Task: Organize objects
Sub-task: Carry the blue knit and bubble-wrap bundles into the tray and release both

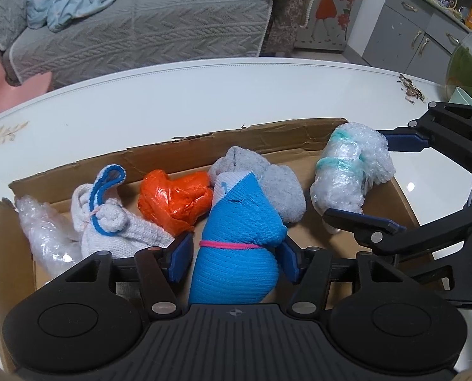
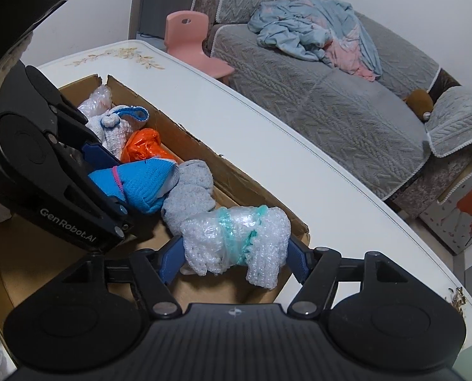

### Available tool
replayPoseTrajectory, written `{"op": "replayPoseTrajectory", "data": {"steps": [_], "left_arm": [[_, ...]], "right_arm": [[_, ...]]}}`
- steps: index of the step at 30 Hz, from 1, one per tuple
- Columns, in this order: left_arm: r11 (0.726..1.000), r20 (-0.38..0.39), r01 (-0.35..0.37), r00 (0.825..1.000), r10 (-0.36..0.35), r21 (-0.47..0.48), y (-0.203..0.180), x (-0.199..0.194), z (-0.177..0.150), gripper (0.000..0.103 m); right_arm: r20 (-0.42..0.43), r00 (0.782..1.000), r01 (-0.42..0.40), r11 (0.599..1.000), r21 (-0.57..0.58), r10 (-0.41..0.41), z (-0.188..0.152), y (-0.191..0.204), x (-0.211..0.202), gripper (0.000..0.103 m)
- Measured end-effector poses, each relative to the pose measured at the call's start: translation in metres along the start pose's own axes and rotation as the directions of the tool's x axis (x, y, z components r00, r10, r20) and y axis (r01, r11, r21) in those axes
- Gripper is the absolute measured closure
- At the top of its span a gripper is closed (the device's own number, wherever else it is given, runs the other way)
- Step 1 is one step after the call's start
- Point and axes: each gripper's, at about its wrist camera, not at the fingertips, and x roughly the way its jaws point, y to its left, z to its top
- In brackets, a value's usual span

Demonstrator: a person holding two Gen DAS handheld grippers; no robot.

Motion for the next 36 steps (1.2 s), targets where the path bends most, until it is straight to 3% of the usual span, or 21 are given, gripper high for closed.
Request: {"op": "replayPoseTrajectory", "data": {"steps": [8, 24, 27, 30, 36], "left_arm": [[1.0, -0.011, -0.012, 1.0, 0.013, 0.012, -0.001, -0.003, 0.001, 0.029], [1.0, -0.038, -0.03, 0.999, 0.03, 0.007, -0.003, -0.012, 0.0, 0.023], [1.0, -0.035, -0.029, 0.999, 0.03, 0.01, -0.005, -0.02, -0.002, 0.021], [1.0, -0.024, -0.014, 1.0, 0.014, 0.002, -0.006, -0.033, -0.002, 0.012], [0.999, 0.008, 0.015, 1.0, -0.016, 0.035, -0.015, -0.075, -0.011, 0.009]], "right_arm": [[-0.014, 1.0, -0.009, 1.0, -0.008, 0.009, 0.005, -0.007, 0.004, 0.035], [-0.017, 1.0, 0.002, 1.0, -0.004, -0.002, 0.009, -0.009, 0.004, 0.027], [-0.017, 1.0, 0.005, 1.0, -0.006, -0.005, 0.01, -0.008, 0.0, 0.025], [-0.017, 1.0, 0.016, 1.0, 0.007, -0.016, 0.01, -0.008, -0.005, 0.024], [-0.005, 1.0, 0.016, 0.999, 0.041, -0.016, 0.01, -0.005, -0.023, 0.02]]}}
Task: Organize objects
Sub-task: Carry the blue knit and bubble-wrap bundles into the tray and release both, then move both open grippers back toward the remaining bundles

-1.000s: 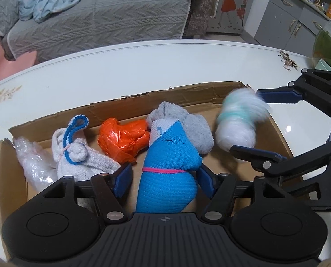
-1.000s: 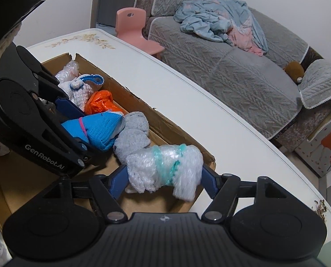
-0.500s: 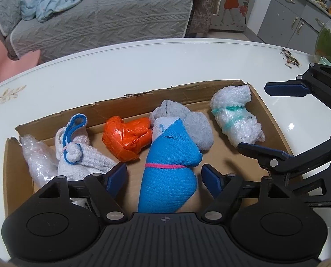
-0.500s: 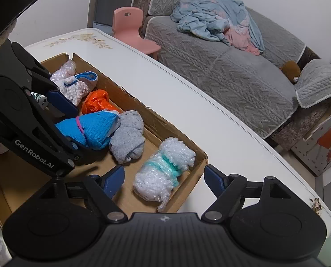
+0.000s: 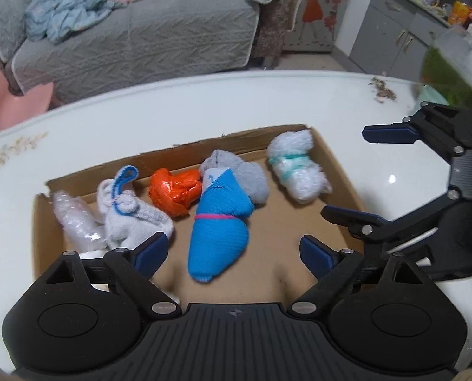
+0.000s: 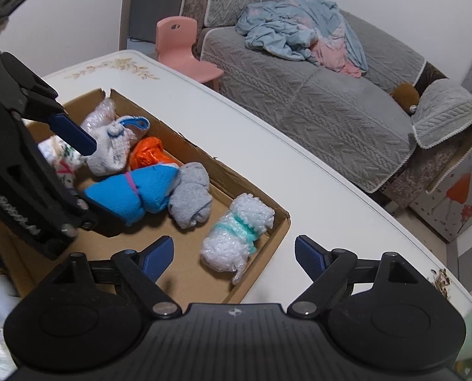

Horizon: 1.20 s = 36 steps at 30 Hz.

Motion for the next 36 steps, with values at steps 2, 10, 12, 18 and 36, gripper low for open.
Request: {"op": "replayPoseTrajectory", "data": {"steps": [2, 10, 12, 18, 36], "left_arm": [[1.0, 0.011, 0.0, 1.0, 0.0, 0.0, 0.002, -0.02, -0.007, 0.009], [0.995, 0.035, -0.099, 0.995, 0.098, 0.027, 0.027, -0.109, -0.069, 0.001], [0.992, 0.014, -0.128, 0.992, 0.127, 0.025, 0.034, -0.122, -0.091, 0.001], [0.981, -0.052, -0.186, 0.982, 0.184, -0.048, 0.054, -0.131, -0.171, 0.001], [0.936, 0.0, -0.284, 0.957, 0.291, -0.207, 0.059, -0.077, -0.237, 0.001]], "right_arm": [[0.012, 1.0, 0.006, 1.0, 0.027, -0.006, 0.0, 0.004, -0.011, 0.019], [0.049, 0.999, -0.017, 0.987, 0.157, 0.01, -0.004, 0.032, -0.067, 0.005], [0.059, 0.998, -0.018, 0.986, 0.164, 0.008, -0.008, 0.045, -0.08, 0.003], [0.064, 0.997, -0.052, 0.959, 0.277, 0.035, -0.043, 0.087, -0.111, 0.001], [-0.075, 0.996, -0.014, 0.895, 0.446, 0.053, -0.107, 0.17, -0.058, 0.002]]}}
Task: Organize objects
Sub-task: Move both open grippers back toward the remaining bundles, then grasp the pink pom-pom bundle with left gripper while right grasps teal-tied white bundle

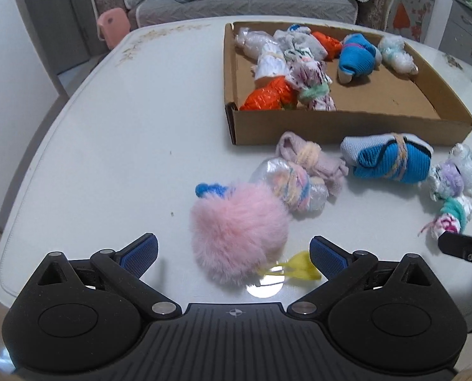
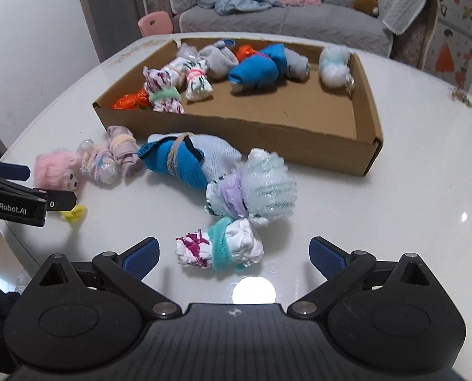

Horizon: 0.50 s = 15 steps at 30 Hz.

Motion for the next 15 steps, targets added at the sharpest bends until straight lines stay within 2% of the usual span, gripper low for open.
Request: {"op": "replayPoseTrajectory", "data": {"steps": [5, 8, 9, 10, 11, 12, 14, 15], "left_arm": [[0.998, 0.004, 0.023, 1.0, -0.022, -0.066, 0.005, 0.01, 0.0, 0.001], [0.996, 0.008, 0.023, 1.0, -0.023, -0.082, 0.008, 0.016, -0.001, 0.003], [0.996, 0.012, 0.025, 1.0, -0.024, -0.091, 0.01, 0.016, -0.001, 0.005], [0.994, 0.016, 0.031, 0.999, -0.029, -0.105, 0.012, 0.016, -0.001, 0.01], [0.992, 0.019, 0.039, 0.999, -0.037, -0.119, 0.014, 0.015, 0.0, 0.021], [0.991, 0.024, 0.044, 0.999, -0.041, -0.127, 0.016, 0.014, 0.0, 0.024], [0.992, 0.033, 0.049, 0.998, -0.045, -0.12, 0.015, 0.012, 0.0, 0.038], [0.993, 0.034, 0.048, 0.998, -0.045, -0.11, 0.013, 0.011, 0.0, 0.039]], "right_arm": [[0.004, 1.0, 0.028, 1.0, 0.002, -0.028, -0.006, 0.003, 0.006, 0.005], [-0.005, 1.0, 0.03, 0.999, -0.013, -0.03, -0.01, 0.006, 0.008, 0.015], [0.0, 0.999, 0.041, 0.999, -0.029, -0.041, -0.01, 0.007, 0.007, 0.024], [0.003, 0.999, 0.048, 0.998, -0.044, -0.047, -0.011, 0.008, 0.005, 0.033], [0.005, 0.999, 0.049, 0.997, -0.055, -0.048, -0.011, 0.009, 0.003, 0.038], [0.005, 0.999, 0.046, 0.997, -0.059, -0.045, -0.012, 0.009, 0.002, 0.047], [0.001, 0.999, 0.039, 0.998, -0.058, -0.039, -0.012, 0.007, -0.001, 0.049], [-0.001, 0.999, 0.035, 0.998, -0.056, -0.035, -0.013, 0.005, -0.002, 0.049]]}}
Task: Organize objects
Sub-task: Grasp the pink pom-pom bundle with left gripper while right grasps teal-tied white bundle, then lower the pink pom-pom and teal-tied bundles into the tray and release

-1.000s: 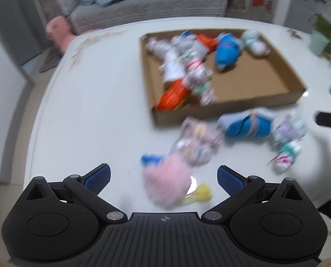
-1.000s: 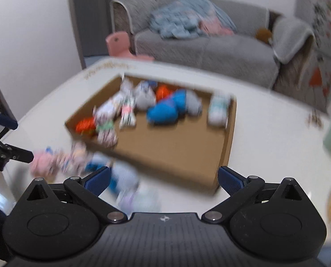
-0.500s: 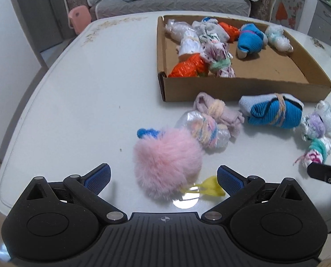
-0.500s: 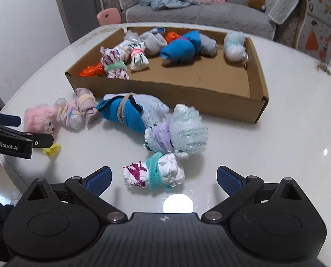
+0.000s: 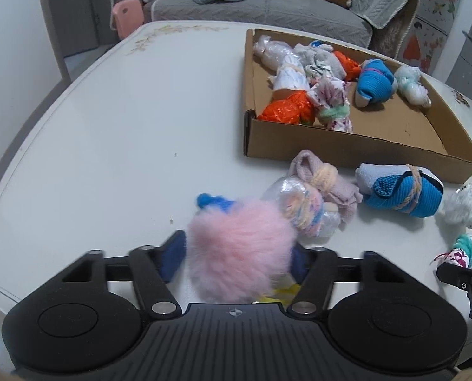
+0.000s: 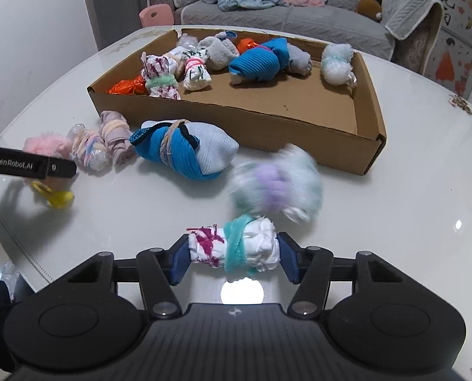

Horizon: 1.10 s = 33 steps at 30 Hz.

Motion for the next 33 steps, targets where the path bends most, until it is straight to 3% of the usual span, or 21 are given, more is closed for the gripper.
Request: {"op": "replayPoseTrajectory", "data": {"steps": [6, 16, 21, 28, 33], "left_arm": [[1.0, 0.008, 0.004, 1.0, -0.005, 0.024, -0.005, -0.006, -0.001, 0.055], [0.999, 0.027, -0.032, 0.999, 0.032, -0.014, 0.003, -0.036, 0.011, 0.057], [0.999, 0.098, -0.031, 0.995, 0.034, -0.032, 0.005, -0.068, 0.035, 0.057], [0.997, 0.205, 0.062, 0.976, -0.07, 0.049, -0.026, -0.108, 0.08, 0.057], [0.973, 0.234, 0.111, 0.959, -0.158, 0.203, -0.073, -0.111, 0.12, 0.057]], "right_arm": [[-0.005, 1.0, -0.001, 1.0, -0.013, 0.001, 0.0, -0.002, 0.0, 0.052], [0.02, 1.0, -0.013, 0.996, -0.087, 0.015, 0.005, 0.001, -0.023, 0.054], [0.07, 0.997, -0.028, 0.997, -0.075, 0.033, 0.015, -0.004, -0.039, 0.054], [0.18, 0.983, -0.03, 0.998, -0.049, 0.038, 0.039, -0.018, -0.063, 0.054], [0.264, 0.964, -0.015, 1.0, -0.024, 0.021, 0.073, -0.039, -0.077, 0.054]]}}
